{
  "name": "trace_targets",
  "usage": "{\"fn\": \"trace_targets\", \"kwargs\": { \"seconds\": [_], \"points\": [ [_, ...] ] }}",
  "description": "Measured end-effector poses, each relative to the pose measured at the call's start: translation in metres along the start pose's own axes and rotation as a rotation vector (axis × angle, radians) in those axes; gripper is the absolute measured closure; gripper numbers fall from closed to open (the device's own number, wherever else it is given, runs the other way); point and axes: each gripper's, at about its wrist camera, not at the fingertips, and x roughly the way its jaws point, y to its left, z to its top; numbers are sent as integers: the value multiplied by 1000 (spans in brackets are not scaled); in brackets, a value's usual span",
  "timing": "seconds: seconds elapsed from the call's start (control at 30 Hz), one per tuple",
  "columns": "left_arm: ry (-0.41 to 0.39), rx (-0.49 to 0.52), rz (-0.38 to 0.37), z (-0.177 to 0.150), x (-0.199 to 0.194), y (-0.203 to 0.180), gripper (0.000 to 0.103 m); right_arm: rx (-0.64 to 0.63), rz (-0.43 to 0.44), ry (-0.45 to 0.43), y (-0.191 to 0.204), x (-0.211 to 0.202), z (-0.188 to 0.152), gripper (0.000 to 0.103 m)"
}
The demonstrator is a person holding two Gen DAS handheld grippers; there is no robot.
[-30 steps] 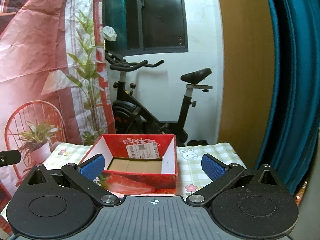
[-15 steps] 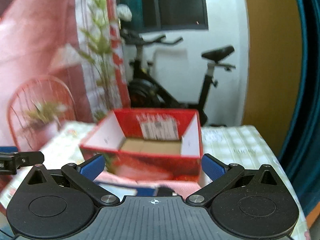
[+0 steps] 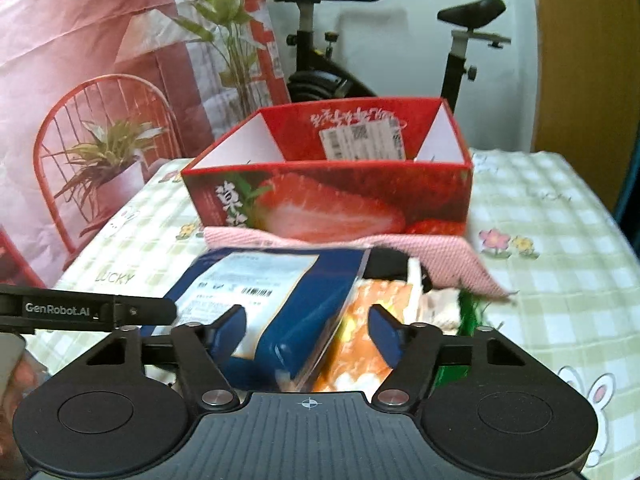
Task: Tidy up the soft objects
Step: 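Lower the left tool and grasp the blue labeled zip bag, then lift the blue bag with the left tool and lower it into the red box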
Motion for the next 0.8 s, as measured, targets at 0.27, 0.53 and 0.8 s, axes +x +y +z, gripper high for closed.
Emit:
{"fn": "trace_targets", "kwargs": {
  "seconds": [0.27,0.53,0.8],
  "points": [
    [43,-50,-94,-8,14,-2,41,-13,52,64,4,12,-7,48],
    [37,-100,-129,-11,20,3,44,29,77,88,-6,22,-12,53],
    [32,-89,-126,-13,21,2,44,35,81,89,-8,28,-14,52]
  ]
}}
